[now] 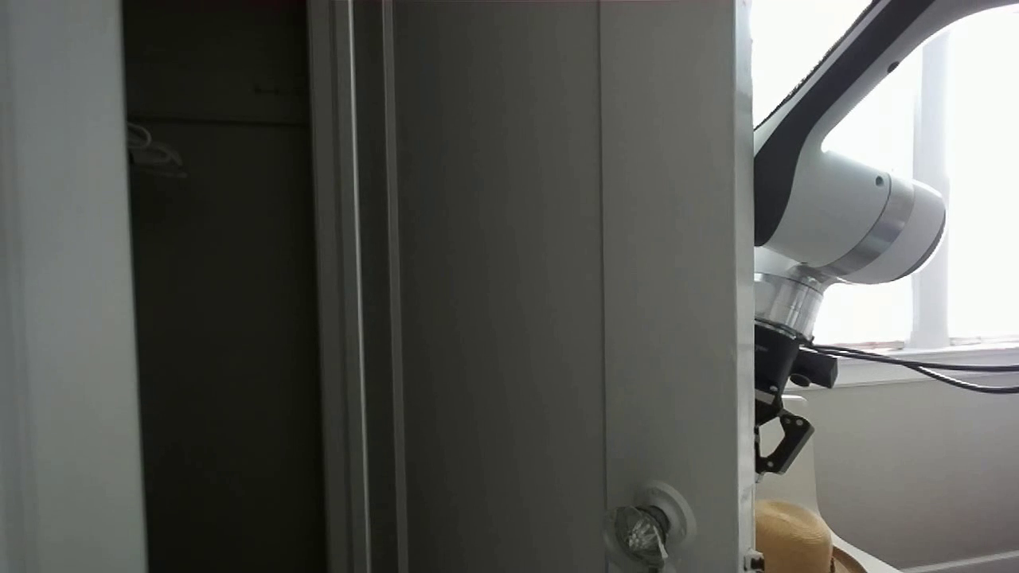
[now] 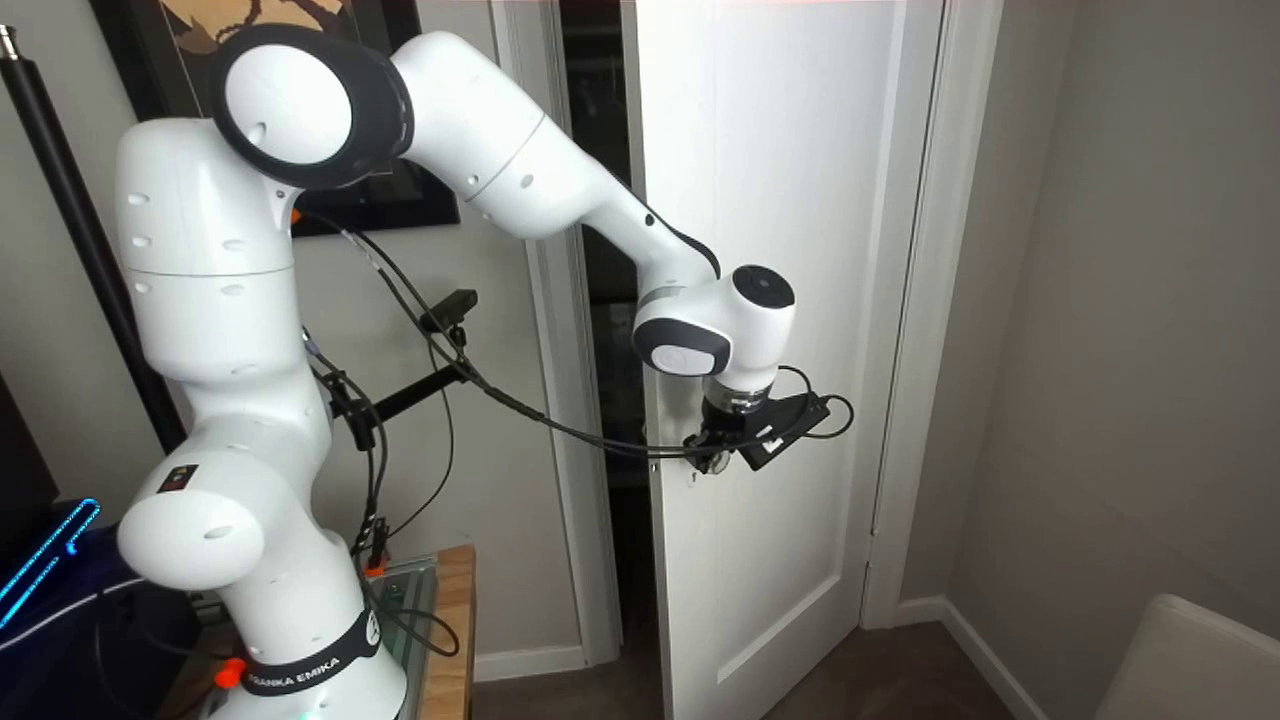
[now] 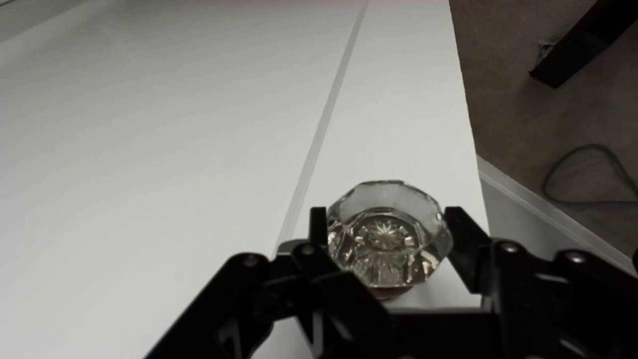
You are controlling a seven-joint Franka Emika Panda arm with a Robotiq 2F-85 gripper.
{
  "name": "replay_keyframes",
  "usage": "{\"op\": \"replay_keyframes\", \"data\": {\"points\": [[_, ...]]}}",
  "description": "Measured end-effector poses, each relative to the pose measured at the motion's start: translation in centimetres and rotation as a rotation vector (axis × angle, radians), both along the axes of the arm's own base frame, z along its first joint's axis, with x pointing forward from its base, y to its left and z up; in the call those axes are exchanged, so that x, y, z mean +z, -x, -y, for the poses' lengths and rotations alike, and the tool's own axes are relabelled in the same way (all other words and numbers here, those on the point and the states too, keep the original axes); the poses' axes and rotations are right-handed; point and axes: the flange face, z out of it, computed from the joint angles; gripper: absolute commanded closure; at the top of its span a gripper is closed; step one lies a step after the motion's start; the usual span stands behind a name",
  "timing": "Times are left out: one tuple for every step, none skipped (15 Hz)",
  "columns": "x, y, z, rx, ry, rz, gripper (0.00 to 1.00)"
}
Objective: Open the closet door.
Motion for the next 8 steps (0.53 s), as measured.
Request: {"op": "replay_keyframes", "data": {"points": [[0.0,-0.1,0.1,0.002,0.0,0.0,0.66],[0.0,-0.1,0.3,0.003,-0.001,0.001,0.66],[0.0,-0.2,0.4,0.004,-0.001,0.002,0.45],[0.0,-0.2,0.4,0.005,-0.001,0.002,0.16],[0.0,-0.2,0.4,0.005,-0.001,0.002,0.13],[0.0,-0.2,0.5,0.005,-0.001,0.002,0.08],[0.4,-0.4,0.8,0.006,0.006,0.012,0.0],[1.3,-0.6,1.3,0.004,0.013,0.031,0.0]]}}
